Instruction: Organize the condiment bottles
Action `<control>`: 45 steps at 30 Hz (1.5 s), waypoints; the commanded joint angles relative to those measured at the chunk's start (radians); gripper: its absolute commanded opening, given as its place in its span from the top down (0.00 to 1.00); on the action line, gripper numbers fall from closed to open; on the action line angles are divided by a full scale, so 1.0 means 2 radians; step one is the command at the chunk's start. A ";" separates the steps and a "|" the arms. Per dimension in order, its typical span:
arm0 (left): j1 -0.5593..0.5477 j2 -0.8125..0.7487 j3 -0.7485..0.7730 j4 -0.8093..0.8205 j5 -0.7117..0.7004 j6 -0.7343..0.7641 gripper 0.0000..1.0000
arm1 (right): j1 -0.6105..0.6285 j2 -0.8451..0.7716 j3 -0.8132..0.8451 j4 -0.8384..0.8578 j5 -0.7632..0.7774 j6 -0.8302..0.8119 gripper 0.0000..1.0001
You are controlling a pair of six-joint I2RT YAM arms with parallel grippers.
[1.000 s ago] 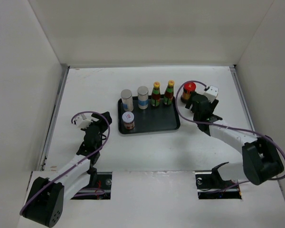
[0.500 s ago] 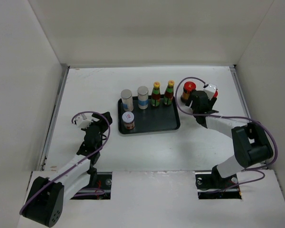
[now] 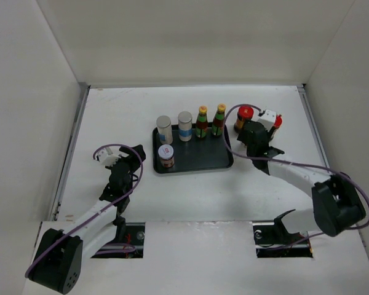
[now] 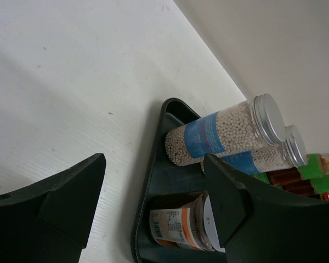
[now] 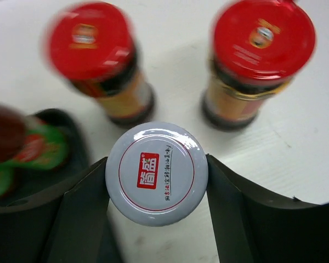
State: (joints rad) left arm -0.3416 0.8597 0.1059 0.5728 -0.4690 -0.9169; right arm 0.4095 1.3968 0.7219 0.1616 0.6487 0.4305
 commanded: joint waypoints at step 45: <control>0.003 -0.001 0.003 0.025 0.006 0.005 0.29 | 0.099 -0.013 0.085 0.090 -0.050 -0.011 0.61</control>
State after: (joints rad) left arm -0.3351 0.8597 0.1059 0.5728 -0.4648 -0.9123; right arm 0.7162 1.3972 0.9234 0.3233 0.5350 0.3943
